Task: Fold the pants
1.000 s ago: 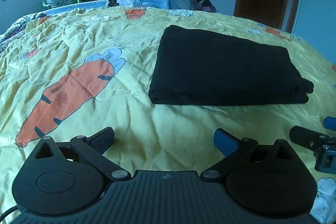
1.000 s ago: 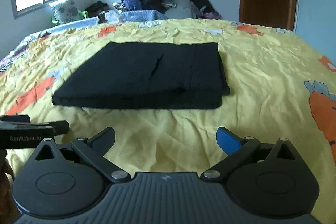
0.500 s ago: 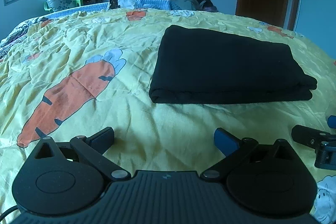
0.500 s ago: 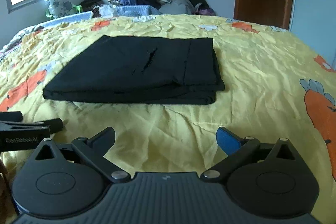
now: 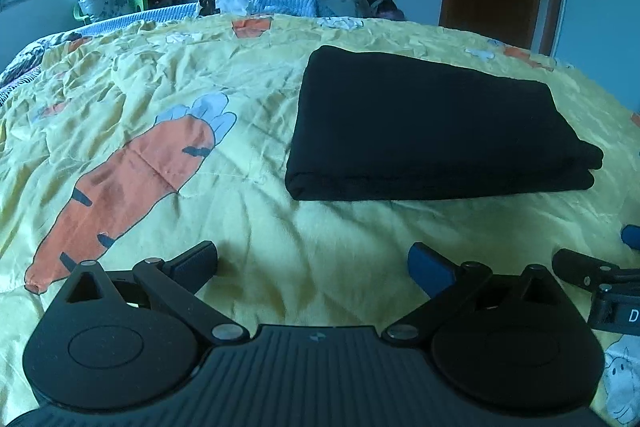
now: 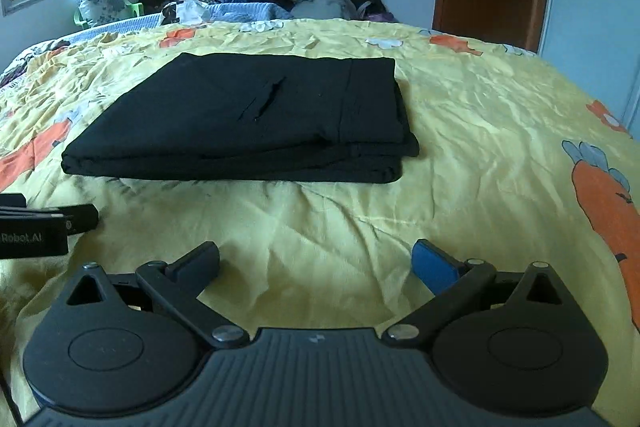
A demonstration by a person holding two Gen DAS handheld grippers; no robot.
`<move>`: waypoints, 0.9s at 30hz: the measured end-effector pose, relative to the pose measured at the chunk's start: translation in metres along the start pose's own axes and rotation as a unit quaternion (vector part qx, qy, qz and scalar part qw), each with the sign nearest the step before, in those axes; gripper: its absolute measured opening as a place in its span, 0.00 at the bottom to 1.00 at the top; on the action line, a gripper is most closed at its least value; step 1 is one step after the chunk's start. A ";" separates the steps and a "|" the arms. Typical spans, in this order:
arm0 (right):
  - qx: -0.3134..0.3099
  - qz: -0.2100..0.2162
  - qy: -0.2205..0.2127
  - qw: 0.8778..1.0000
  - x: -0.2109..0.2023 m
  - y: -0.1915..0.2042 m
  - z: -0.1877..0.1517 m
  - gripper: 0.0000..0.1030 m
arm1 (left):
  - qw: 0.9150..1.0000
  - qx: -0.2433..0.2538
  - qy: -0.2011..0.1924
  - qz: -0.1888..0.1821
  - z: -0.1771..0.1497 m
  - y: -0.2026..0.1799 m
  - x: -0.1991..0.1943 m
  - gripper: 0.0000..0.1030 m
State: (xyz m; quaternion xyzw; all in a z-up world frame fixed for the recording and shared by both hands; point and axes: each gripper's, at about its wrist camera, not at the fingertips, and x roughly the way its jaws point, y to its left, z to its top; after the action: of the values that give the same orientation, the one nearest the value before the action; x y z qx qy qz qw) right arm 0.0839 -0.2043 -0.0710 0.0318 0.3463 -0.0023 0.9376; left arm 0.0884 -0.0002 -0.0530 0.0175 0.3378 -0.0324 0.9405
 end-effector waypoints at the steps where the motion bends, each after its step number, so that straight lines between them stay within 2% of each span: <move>1: 0.000 0.000 0.000 1.000 0.000 -0.001 0.000 1.00 | 1.000 0.000 -0.001 0.001 0.000 0.000 0.000 1.00; 27: 0.001 0.000 0.000 1.000 0.000 0.000 0.000 1.00 | 1.000 -0.004 0.000 0.000 -0.001 -0.001 -0.001 1.00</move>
State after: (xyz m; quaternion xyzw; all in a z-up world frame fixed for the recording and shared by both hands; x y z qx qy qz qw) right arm 0.0838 -0.2045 -0.0711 0.0327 0.3462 -0.0021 0.9376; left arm 0.0871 -0.0014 -0.0532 0.0136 0.3376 -0.0307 0.9407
